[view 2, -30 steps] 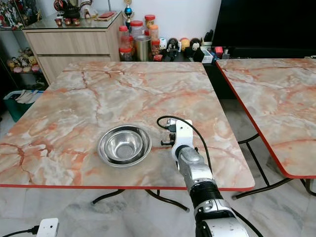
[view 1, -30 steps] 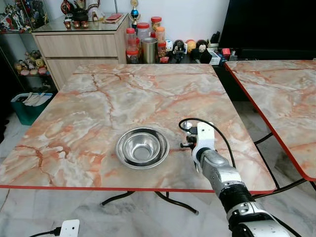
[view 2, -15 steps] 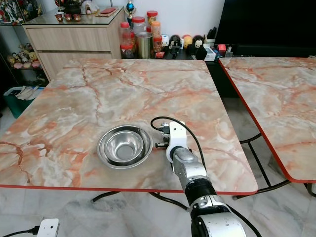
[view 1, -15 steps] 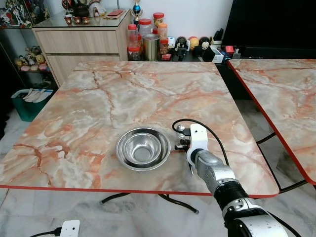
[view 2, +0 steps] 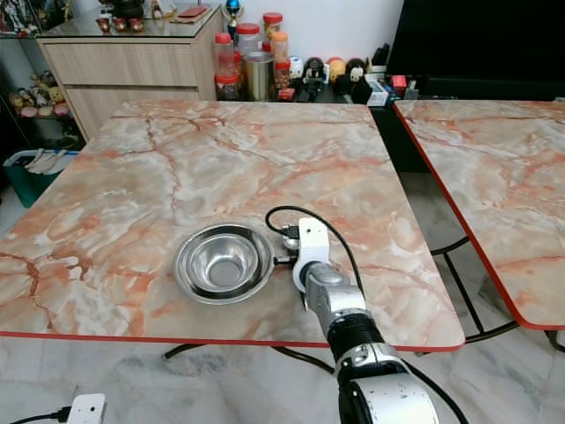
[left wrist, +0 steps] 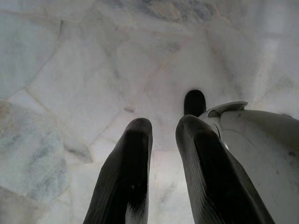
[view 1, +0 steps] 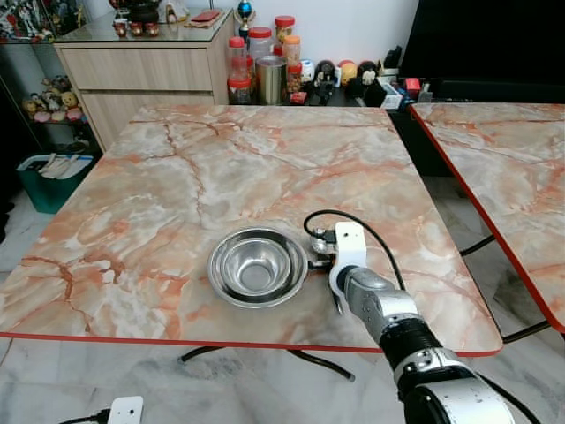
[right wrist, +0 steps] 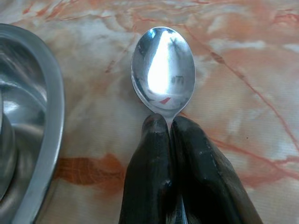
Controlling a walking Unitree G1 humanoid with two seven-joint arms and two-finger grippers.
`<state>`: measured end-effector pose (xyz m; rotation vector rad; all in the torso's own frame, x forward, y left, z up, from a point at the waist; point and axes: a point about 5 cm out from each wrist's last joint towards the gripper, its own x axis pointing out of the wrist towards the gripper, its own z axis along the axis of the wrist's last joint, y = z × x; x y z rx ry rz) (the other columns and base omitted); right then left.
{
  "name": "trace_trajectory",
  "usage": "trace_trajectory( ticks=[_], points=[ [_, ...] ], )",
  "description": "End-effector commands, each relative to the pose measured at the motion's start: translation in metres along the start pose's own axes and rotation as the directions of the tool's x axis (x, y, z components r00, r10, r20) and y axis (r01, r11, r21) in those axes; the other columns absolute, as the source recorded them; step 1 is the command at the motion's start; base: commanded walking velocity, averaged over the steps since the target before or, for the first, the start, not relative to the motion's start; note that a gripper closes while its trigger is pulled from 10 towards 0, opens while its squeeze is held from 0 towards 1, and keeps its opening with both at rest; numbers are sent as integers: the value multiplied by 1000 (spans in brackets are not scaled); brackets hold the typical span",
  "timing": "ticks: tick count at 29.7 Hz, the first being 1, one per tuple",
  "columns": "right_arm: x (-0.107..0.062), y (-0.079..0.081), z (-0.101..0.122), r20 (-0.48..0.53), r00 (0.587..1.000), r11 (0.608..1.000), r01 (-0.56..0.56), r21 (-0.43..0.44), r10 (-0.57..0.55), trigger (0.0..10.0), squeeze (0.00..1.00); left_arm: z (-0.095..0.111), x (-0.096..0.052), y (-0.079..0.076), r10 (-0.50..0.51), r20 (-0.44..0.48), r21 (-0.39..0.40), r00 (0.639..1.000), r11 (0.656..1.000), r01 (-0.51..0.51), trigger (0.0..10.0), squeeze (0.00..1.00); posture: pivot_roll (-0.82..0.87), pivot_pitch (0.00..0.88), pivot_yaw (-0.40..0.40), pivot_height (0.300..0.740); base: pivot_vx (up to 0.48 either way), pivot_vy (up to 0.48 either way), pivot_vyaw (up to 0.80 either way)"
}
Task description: Setting the table
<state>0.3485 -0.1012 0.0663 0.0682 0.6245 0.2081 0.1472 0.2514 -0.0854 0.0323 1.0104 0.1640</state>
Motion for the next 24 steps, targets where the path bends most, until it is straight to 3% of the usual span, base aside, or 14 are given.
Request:
trace_trajectory(
  ticks=[1,15,16,17,18,24],
  points=[
    [-2,1,4,11,1000,1000,-6,-22,6,10000,0,-5,-1,0,-9,-19,20,1000,1000,9,10000,0,42,0,-24,740,0,0,0],
    [-3,0,-4,-18,1000,999,-2,-36,1,10000,0,-5,0,-6,-16,-27,27,1000,999,17,10000,0,41,0,-24,740,0,0,0],
    [-3,0,-4,-18,1000,999,-2,-37,2,10000,306,-5,0,-5,-16,-27,28,1000,999,17,10000,0,43,0,-25,740,0,0,0],
    [-3,0,-4,-18,1000,999,-3,-37,2,10000,306,-5,0,-5,-16,-27,29,1000,999,17,10000,0,43,0,-25,740,0,0,0],
    [-3,0,-4,-16,1000,999,-4,-36,3,10000,996,-5,0,-5,-16,-27,32,1000,999,17,10000,0,43,0,-25,740,0,0,0],
    [-3,1,-4,-10,1000,999,-3,-35,2,10000,1000,-7,0,-5,-19,-31,38,999,999,20,10000,0,42,0,-25,740,0,0,0]
  ],
)
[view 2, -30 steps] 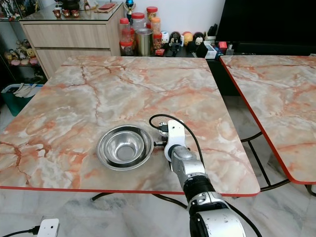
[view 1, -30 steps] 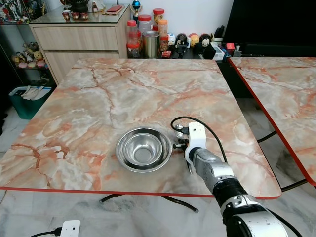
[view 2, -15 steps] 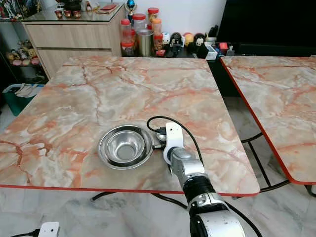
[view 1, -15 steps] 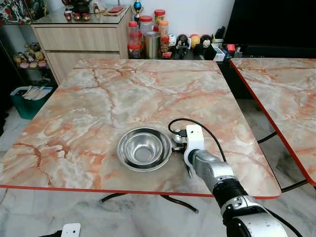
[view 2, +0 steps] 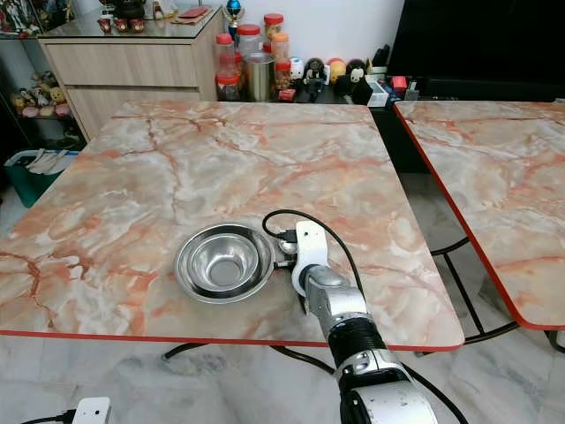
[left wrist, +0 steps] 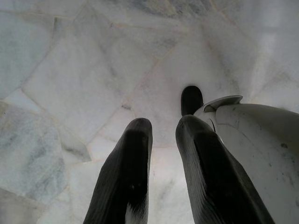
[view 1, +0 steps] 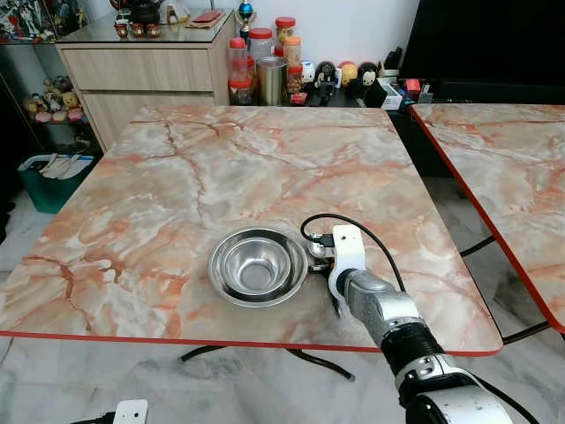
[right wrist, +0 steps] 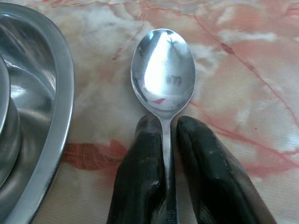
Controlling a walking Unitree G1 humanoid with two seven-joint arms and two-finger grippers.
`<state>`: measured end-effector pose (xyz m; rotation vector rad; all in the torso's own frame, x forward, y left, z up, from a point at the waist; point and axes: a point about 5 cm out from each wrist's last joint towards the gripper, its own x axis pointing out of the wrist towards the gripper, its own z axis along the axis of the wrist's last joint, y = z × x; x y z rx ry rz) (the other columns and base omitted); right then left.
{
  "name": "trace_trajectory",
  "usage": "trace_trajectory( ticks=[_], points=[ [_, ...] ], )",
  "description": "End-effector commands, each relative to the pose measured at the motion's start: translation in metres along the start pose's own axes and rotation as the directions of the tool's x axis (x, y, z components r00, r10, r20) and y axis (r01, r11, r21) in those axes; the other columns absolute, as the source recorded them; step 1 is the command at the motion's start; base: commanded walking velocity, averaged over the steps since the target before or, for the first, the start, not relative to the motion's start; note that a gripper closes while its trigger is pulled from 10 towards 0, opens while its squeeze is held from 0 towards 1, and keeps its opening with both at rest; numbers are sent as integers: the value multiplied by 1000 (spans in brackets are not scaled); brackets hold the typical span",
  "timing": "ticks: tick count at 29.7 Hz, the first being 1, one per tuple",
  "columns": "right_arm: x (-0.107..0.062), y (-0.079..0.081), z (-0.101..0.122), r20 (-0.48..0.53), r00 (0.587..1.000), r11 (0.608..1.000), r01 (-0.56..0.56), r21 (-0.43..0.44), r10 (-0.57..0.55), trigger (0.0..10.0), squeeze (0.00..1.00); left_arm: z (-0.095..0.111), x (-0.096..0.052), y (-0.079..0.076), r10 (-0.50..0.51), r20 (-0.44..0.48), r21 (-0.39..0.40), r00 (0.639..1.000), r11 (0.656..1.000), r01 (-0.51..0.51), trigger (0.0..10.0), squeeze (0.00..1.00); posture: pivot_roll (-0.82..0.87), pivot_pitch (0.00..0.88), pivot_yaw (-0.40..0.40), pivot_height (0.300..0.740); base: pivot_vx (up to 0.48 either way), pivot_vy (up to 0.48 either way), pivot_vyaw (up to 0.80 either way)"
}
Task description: Setting the table
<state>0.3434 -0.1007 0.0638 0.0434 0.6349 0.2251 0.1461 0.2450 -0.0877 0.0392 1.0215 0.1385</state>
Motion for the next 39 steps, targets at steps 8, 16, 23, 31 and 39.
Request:
trace_trajectory(
  ticks=[8,16,23,31,39],
  points=[
    [-1,-1,1,5,1000,1000,10,-7,-10,10000,1000,-10,-1,-3,-8,-30,24,1000,1000,9,10000,0,42,0,-26,740,0,0,0],
    [-1,-2,0,-2,1000,1000,10,-11,-10,10000,1000,-8,0,-10,-21,-32,25,999,999,22,10000,0,45,0,-29,740,0,0,0],
    [-2,-4,3,19,1000,999,19,-26,-19,10000,1000,-4,1,-16,-25,-27,28,999,999,26,10000,0,48,0,-31,740,0,0,0],
    [-5,-9,14,91,994,998,61,-32,-58,10000,0,14,5,-22,-34,-1,33,999,999,34,10000,0,48,0,-31,740,0,0,0],
    [-7,-9,23,173,983,998,66,5,-66,10000,0,7,4,-29,-52,10,45,999,998,52,10000,0,45,0,-27,740,0,0,0]
  ],
)
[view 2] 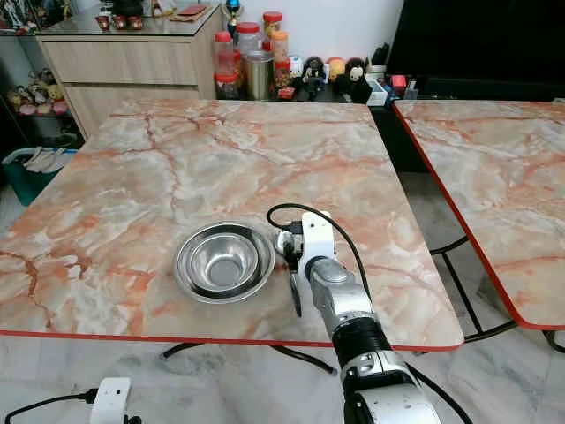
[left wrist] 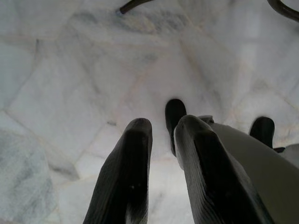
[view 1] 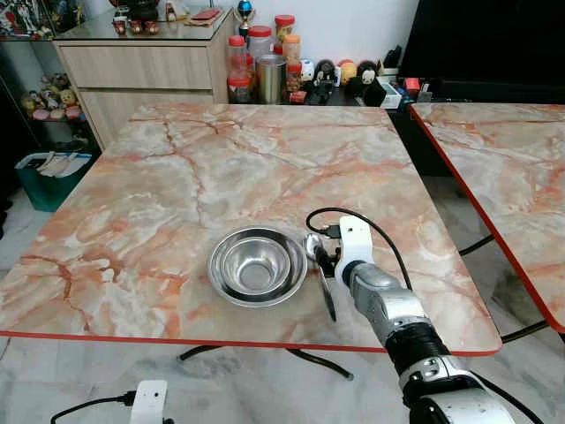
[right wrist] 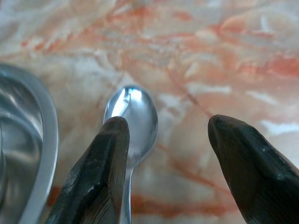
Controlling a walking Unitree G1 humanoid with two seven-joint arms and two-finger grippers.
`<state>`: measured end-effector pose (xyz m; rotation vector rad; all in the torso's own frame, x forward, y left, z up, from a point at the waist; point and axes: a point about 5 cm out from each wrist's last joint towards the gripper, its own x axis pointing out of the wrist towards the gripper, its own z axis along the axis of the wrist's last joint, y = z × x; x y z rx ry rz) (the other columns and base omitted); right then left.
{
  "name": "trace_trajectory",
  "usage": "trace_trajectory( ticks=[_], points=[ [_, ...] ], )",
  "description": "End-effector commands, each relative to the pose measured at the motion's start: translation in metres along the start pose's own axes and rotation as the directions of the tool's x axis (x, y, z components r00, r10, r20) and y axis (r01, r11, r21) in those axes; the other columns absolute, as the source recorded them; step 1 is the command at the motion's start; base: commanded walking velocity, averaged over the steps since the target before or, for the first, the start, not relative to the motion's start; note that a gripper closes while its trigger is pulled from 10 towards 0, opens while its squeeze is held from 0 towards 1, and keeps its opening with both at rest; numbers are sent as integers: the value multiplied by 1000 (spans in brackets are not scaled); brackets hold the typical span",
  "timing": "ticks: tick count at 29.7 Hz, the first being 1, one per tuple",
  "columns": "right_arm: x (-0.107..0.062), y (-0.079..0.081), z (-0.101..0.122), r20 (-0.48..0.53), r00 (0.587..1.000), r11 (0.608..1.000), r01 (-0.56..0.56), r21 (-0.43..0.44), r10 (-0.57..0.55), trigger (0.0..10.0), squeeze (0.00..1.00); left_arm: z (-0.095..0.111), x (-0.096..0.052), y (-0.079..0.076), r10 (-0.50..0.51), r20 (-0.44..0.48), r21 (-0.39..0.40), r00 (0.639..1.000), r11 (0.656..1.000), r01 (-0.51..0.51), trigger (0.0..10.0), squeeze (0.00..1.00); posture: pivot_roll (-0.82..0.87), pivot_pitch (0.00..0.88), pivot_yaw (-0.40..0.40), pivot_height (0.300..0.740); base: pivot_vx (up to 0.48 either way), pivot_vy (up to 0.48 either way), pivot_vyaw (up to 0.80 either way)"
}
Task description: Setting the table
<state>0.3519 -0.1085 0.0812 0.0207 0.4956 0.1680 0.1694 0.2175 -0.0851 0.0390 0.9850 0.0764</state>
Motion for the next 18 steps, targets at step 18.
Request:
trace_trajectory(
  ticks=[18],
  points=[
    [-23,-9,56,525,851,999,37,-20,-21,10000,0,-12,-3,7,17,-27,44,999,999,-16,10000,0,18,0,-27,740,0,-67,0]
  ],
)
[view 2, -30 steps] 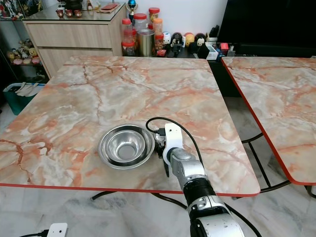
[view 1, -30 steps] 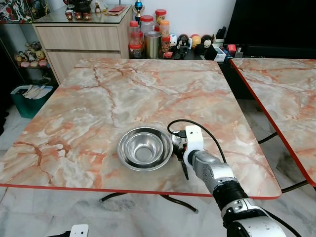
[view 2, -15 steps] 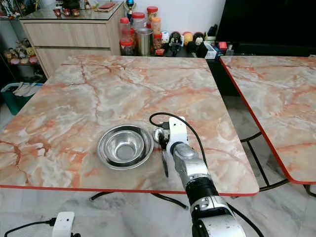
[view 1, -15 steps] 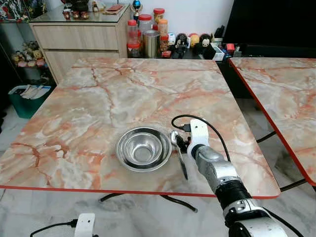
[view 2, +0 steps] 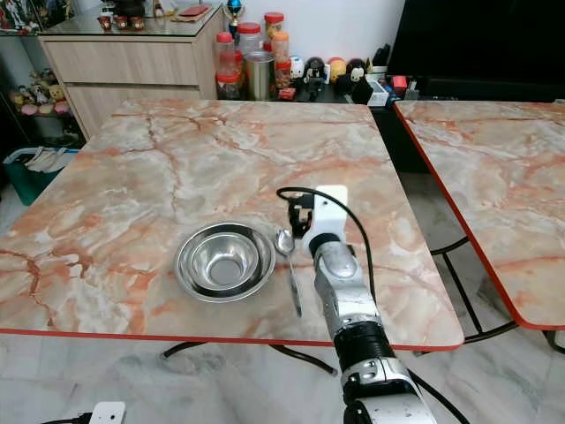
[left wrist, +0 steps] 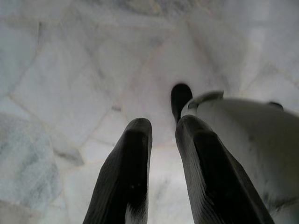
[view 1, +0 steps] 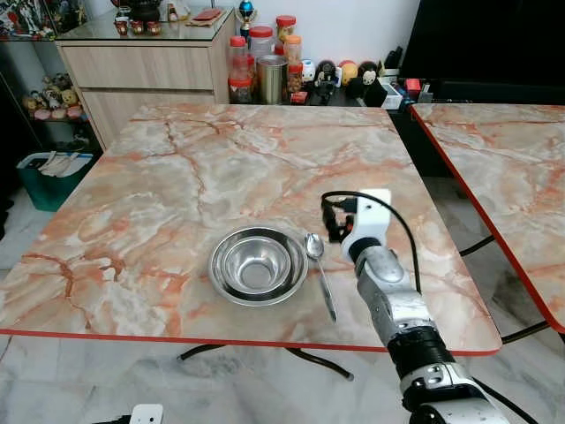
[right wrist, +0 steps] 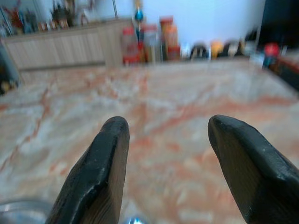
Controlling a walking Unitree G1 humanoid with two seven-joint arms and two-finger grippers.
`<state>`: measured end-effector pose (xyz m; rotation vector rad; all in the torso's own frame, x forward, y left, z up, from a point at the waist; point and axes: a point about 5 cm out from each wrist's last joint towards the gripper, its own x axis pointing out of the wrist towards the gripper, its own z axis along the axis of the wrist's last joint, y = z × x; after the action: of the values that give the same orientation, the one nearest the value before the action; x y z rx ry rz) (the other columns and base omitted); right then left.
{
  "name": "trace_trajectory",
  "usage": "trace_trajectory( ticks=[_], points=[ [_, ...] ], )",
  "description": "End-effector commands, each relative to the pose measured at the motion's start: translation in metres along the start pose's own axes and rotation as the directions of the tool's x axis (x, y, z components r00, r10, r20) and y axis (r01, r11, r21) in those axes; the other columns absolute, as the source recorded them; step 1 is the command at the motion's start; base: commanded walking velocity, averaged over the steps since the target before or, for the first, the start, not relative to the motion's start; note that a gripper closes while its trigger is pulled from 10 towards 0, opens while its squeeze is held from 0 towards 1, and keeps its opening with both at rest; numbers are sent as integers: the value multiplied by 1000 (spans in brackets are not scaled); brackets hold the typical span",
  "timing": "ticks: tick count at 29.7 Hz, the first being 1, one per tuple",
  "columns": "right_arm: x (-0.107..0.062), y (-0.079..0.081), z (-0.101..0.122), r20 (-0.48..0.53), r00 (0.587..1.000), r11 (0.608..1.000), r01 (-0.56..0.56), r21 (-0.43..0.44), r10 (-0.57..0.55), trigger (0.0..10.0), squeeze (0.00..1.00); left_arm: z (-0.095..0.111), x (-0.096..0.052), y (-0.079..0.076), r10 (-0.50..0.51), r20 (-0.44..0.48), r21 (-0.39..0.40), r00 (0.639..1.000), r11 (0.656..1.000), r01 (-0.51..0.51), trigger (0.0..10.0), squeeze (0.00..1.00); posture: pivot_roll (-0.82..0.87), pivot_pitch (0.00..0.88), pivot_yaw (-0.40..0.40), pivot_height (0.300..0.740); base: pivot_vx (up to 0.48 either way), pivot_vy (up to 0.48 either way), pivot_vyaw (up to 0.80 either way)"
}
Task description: Setting the table
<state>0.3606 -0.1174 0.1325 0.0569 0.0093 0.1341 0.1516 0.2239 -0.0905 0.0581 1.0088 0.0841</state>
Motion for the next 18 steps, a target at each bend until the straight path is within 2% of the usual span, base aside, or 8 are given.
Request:
trace_trajectory(
  ticks=[1,10,18],
  points=[
    [-2,-2,10,86,996,999,-7,-47,11,10000,0,7,2,1,3,-1,29,1000,1000,-3,10000,0,12,0,-27,740,0,-405,0],
    [-8,-4,20,205,979,998,-1,-68,15,10000,0,14,2,5,8,12,37,1000,999,-8,10000,0,5,0,-17,740,0,-402,0],
    [-8,0,26,256,966,996,-27,-86,49,10000,0,13,2,7,11,15,42,1000,999,-12,10000,0,14,0,-13,740,0,-400,0]
  ],
)
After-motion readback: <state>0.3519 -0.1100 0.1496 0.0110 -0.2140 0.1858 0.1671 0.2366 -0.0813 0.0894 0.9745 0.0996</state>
